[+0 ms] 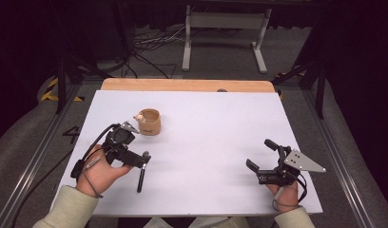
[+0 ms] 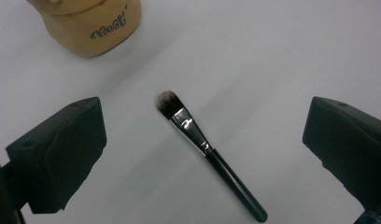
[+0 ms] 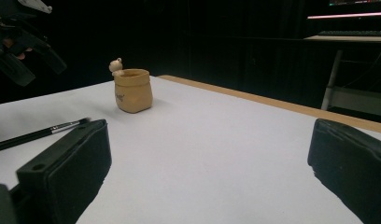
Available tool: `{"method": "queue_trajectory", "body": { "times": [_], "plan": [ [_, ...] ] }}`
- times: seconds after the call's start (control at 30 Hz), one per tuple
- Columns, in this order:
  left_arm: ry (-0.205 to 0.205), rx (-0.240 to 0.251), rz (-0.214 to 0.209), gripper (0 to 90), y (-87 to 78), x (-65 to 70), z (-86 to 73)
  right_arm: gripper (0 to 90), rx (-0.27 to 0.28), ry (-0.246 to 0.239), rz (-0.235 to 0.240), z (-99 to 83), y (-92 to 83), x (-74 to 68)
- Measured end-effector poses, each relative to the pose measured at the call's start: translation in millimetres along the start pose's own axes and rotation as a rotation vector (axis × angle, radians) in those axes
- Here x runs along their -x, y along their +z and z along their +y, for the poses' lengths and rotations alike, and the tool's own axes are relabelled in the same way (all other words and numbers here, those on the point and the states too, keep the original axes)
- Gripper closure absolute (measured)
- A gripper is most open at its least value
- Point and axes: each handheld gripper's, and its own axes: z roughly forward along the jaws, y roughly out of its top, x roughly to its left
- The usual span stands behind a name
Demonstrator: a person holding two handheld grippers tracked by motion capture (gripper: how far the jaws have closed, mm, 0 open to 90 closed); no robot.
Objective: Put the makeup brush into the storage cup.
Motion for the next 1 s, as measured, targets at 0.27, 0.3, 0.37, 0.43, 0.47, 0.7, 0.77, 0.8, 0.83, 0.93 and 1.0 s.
{"method": "queue_trajectory", "body": {
  "times": [0.27,0.3,0.37,0.43,0.47,0.7,0.77,0.8,0.83,0.93,1.0],
  "plan": [
    [0.015,-0.069,0.008,4.5,4.7,5.0,4.5,0.0,-0.004,0.004,0.011,-1.3,0.7,-0.4],
    [0.013,-0.077,0.007,4.6,5.3,4.7,4.6,0.0,-0.003,0.004,0.012,-1.1,1.0,-0.9],
    [0.007,-0.1,0.007,4.6,7.6,3.0,4.6,0.0,-0.003,0.001,0.011,-0.9,1.2,-1.9],
    [0.011,-0.116,-0.002,4.1,11.0,1.0,3.8,0.0,-0.004,0.001,0.01,-1.1,1.1,-1.8],
    [0.011,-0.116,-0.002,3.8,11.0,1.0,3.8,0.0,-0.004,0.001,0.01,-1.1,1.1,-1.8],
    [-0.015,-0.16,0.003,3.7,20.1,-5.3,1.4,0.0,-0.01,-0.001,0.017,-2.2,2.7,-1.9],
    [-0.017,-0.175,0.002,3.7,23.2,-6.1,0.9,0.0,-0.009,-0.004,0.016,-2.3,2.8,-1.8],
    [-0.01,-0.185,0.006,3.8,24.4,-6.6,0.7,0.0,-0.009,-0.002,0.015,-2.5,2.8,-1.6],
    [-0.018,-0.192,-0.011,4.4,26.5,-6.1,0.0,0.0,-0.009,-0.001,0.013,-2.7,2.8,-1.3],
    [-0.008,-0.207,-0.014,5.1,30.0,-6.1,-1.0,0.0,-0.008,0.003,0.009,-2.6,2.6,-1.1],
    [-0.021,-0.21,-0.028,6.1,33.4,-5.7,-2.2,0.0,-0.006,0.003,0.008,-2.3,2.3,-1.5]
  ]
}}
